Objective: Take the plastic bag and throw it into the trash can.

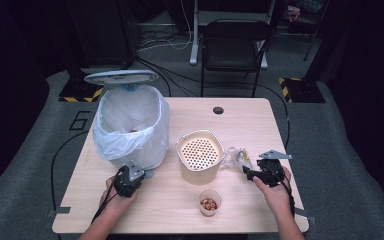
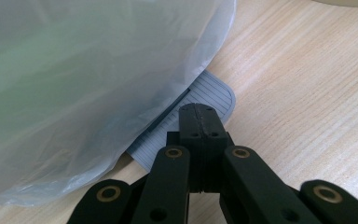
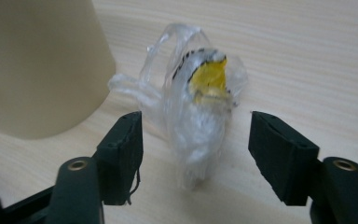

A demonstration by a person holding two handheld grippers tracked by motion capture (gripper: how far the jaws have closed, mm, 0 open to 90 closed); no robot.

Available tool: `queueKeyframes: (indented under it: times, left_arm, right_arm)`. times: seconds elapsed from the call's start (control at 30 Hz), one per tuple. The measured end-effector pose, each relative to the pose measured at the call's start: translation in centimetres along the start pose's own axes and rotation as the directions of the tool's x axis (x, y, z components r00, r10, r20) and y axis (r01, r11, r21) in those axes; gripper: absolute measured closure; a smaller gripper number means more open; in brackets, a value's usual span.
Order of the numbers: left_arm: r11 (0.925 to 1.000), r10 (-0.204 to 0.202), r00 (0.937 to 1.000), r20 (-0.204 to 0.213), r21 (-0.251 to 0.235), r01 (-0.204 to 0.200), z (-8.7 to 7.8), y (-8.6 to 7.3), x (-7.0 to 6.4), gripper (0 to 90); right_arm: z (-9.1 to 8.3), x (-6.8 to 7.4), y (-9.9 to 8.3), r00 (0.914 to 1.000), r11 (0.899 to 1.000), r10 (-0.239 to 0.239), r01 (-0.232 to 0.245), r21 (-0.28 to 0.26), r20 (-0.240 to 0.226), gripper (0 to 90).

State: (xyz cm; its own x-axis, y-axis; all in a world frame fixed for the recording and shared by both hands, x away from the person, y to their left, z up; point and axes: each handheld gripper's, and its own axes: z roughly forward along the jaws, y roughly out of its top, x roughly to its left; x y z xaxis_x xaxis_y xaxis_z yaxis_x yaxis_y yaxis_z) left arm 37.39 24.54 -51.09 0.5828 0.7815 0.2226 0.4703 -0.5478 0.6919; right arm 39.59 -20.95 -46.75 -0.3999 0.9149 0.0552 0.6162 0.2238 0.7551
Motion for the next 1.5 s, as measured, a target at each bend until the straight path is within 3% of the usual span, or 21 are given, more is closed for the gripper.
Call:
queueKeyframes:
  times: [0.1,0.43,0.6,0.8,1.0,1.1,1.2,1.23,1.27,1.5]
  left_arm:
    - [1.0,-0.001,1.0,-0.004,-0.005,0.001,0.0,0.0,0.0,90.0]
    - [1.0,-0.003,1.0,-0.001,0.0,0.003,0.0,0.0,0.0,90.0]
    - [1.0,-0.003,1.0,0.002,0.004,0.003,0.0,0.0,0.0,90.0]
    - [1.0,-0.005,1.0,0.0,-0.001,0.005,0.0,0.0,0.0,90.0]
    - [1.0,0.0,1.0,0.0,-0.002,0.0,0.0,0.0,0.0,90.0]
    - [1.0,-0.001,1.0,0.0,-0.006,0.001,0.0,0.0,0.0,90.0]
    - [1.0,-0.003,1.0,0.001,0.001,0.003,0.0,0.0,0.0,90.0]
    - [1.0,-0.005,1.0,0.0,-0.001,0.005,0.0,0.0,0.0,90.0]
    - [1.0,-0.003,1.0,0.0,0.0,0.003,0.0,0.0,0.0,90.0]
    - [1.0,-0.001,1.0,0.001,0.001,0.001,0.0,0.0,0.0,90.0]
  right_arm:
    - [0.4,0.1,0.9,0.9998,1.0,-0.021,0.021,-0.008,0.001,32.2]
    - [2.3,-0.2,2.4,1.0,1.0,0.0,0.0,-0.009,0.004,29.0]
    - [2.7,-0.4,2.4,0.9999,1.0,0.0,0.0,-0.016,0.011,28.8]
    - [3.9,-0.5,1.6,0.9999,1.0,0.01,-0.01,0.017,0.011,30.3]
    - [4.9,-0.6,1.0,0.9999,0.998,0.017,-0.017,0.06,-0.003,37.7]
    - [5.3,-0.5,0.9,0.9998,0.997,0.018,-0.018,0.073,0.0,44.4]
    - [5.5,-0.5,0.8,0.9998,0.996,-0.014,0.015,0.09,-0.012,51.1]
    - [5.5,-0.3,0.8,0.9999,0.995,0.01,-0.009,0.096,-0.011,53.5]
    - [5.6,-0.3,0.7,1.0,0.995,0.0,0.001,0.102,-0.009,57.1]
    - [5.3,-0.1,1.0,0.9997,0.995,-0.006,0.009,0.099,-0.025,66.7]
